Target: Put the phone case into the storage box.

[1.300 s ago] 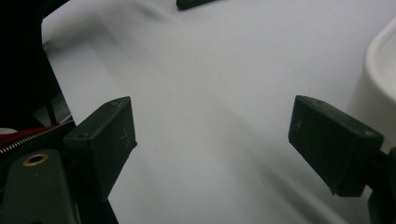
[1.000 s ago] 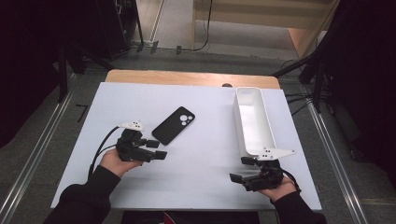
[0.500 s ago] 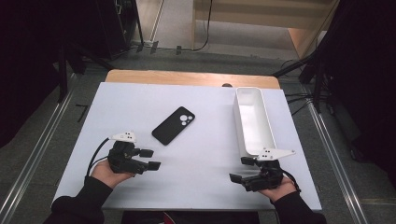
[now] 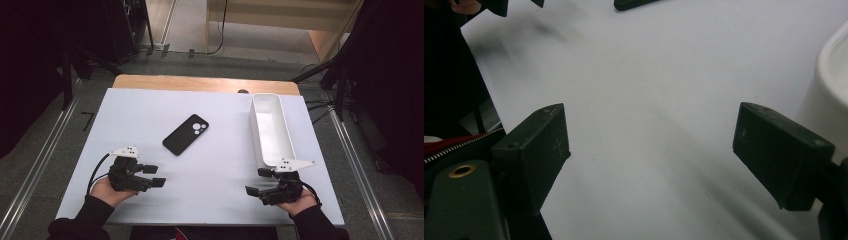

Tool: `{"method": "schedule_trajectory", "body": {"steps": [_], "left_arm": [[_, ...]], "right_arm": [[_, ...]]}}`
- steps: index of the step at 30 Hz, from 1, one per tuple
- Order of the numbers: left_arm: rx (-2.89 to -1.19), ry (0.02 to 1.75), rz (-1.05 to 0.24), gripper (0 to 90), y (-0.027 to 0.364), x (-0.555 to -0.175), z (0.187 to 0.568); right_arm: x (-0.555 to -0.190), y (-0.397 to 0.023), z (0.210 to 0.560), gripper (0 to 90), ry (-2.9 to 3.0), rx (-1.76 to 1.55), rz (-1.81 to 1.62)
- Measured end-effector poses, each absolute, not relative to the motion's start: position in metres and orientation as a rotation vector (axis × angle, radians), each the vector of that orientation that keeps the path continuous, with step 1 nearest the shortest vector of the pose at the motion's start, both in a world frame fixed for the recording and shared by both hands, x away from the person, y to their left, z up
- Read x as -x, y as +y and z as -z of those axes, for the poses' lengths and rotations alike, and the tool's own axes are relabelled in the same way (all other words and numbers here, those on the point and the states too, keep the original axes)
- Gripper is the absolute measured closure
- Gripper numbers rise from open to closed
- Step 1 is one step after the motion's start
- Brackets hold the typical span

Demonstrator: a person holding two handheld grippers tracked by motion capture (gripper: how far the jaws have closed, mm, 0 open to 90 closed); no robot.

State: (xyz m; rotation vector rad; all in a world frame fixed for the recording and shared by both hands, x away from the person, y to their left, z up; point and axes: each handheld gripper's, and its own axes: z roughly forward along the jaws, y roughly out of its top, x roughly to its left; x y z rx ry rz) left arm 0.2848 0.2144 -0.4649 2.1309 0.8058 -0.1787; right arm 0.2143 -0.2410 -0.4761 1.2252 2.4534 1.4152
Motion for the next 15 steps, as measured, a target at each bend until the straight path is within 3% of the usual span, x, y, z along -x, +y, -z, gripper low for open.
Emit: {"method": "schedule_trajectory", "body": {"steps": [15], "left_arm": [[-2.101, 0.853, 0.134, 27.8, 0.207, -0.309, 0.46]], "right_arm": [[-0.215, -0.241, 0.477, 13.3, 2.458, -1.229, -1.407]]}}
